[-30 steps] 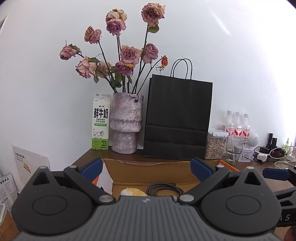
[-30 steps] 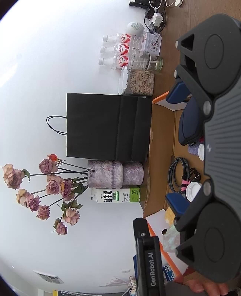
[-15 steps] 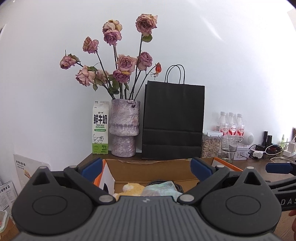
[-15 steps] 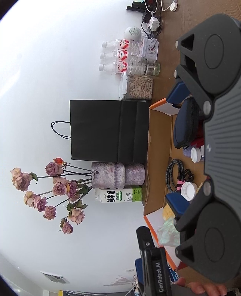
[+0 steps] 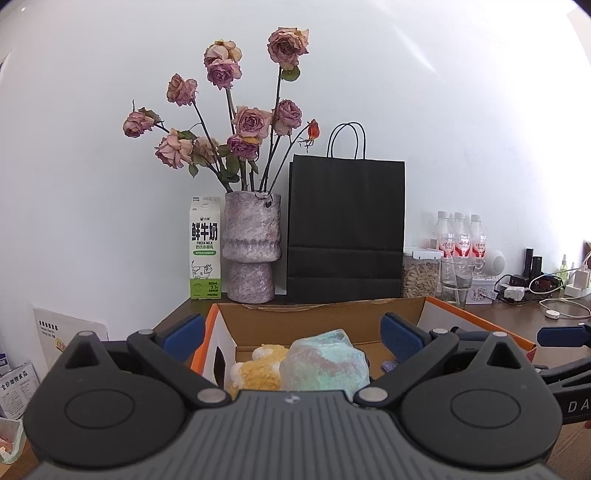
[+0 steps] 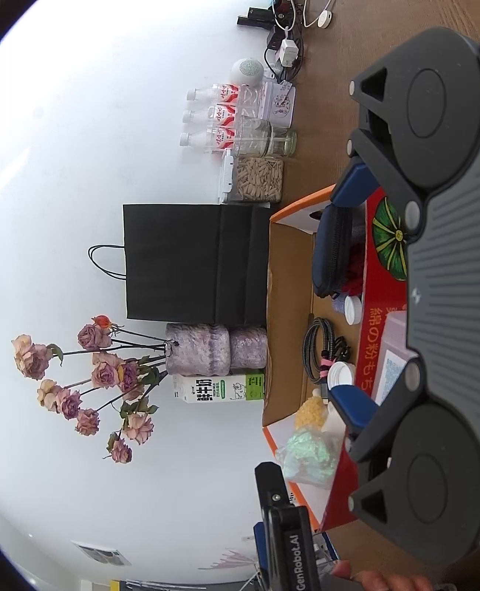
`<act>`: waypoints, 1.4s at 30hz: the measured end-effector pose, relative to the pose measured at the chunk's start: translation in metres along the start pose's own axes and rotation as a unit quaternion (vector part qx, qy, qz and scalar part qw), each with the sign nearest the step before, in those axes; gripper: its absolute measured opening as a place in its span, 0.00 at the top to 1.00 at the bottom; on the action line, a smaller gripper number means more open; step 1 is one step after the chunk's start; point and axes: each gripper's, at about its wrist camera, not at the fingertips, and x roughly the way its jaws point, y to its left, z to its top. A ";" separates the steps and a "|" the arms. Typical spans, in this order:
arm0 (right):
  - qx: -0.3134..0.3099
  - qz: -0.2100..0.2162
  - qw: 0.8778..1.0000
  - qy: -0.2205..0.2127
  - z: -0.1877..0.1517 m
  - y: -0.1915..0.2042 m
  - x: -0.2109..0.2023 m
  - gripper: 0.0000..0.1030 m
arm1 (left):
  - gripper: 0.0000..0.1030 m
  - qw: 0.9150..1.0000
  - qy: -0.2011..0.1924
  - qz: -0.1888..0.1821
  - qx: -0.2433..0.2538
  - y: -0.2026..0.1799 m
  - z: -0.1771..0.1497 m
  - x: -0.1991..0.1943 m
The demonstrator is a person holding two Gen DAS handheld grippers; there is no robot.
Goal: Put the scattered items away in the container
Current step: 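Move both tools back toward the bottle and tissue beside the box, then grasp the white plastic bottle with the right tool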
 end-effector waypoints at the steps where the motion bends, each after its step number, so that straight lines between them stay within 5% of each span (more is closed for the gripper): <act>1: 0.000 0.000 1.000 0.001 -0.001 0.000 -0.001 0.00 | 0.00 1.000 0.003 -0.002 0.000 0.000 -0.001 0.000; 42: -0.014 0.011 0.997 0.072 -0.028 0.015 -0.021 0.00 | 0.00 0.996 0.087 0.016 -0.008 0.001 -0.030 -0.029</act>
